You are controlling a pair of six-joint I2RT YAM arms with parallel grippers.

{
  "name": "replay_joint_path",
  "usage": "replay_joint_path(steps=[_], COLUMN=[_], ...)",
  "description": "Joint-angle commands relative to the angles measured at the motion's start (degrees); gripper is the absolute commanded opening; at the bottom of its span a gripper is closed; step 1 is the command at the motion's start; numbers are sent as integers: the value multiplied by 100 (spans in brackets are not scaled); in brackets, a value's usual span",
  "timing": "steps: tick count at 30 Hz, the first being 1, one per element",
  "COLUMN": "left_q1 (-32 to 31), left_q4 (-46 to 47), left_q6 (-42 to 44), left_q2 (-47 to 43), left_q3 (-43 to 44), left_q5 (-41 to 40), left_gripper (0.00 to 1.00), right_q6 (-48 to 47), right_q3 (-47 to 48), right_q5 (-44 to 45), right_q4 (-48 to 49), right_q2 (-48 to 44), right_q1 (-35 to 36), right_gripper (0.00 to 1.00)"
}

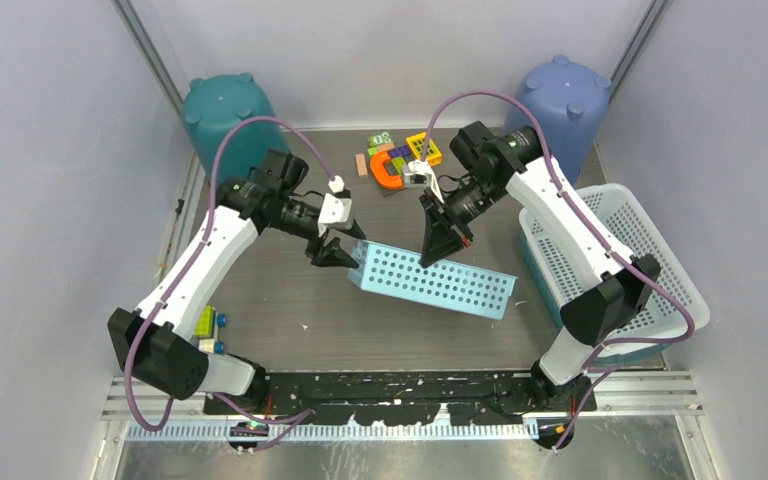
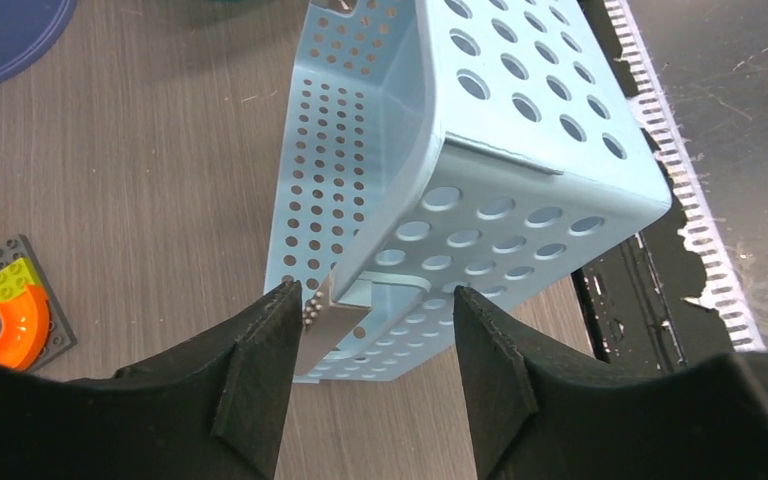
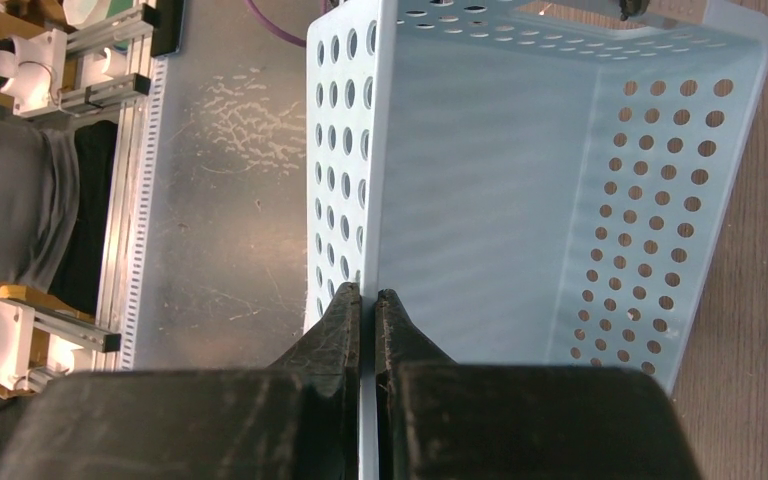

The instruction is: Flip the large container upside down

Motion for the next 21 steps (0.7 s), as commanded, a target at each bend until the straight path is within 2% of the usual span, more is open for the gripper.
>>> replay_joint_path(steps=[1,4,6,12,16,21], left_q1=[-4,-5,-5,187,437,656], left_q4=[385,469,436,233,197,-121], left_q6=[-79,-111,-73,51,47,296], left_q2=[-89,-67,-58,-259,-283,-199], left_q3=[-135,-128,-94,66,211,477], left_q5=[-164,-164,-228,-609,-664,-432], left_gripper=[57,51,50,71,76,76], right_q6=[-173,-157,-158,-175,-189,-189], right_q3=[224,219,189,175,146,125], right_q5=[-347,-322,-294,-268,-250,-250], right_q4=[-880,-880,-880,-875,-878,-880], right_q2=[-119,-108,-116,-82,-87,-143], right_q1=[38,45,42,64,90,123], right_gripper=[1,1,1,1,1,1])
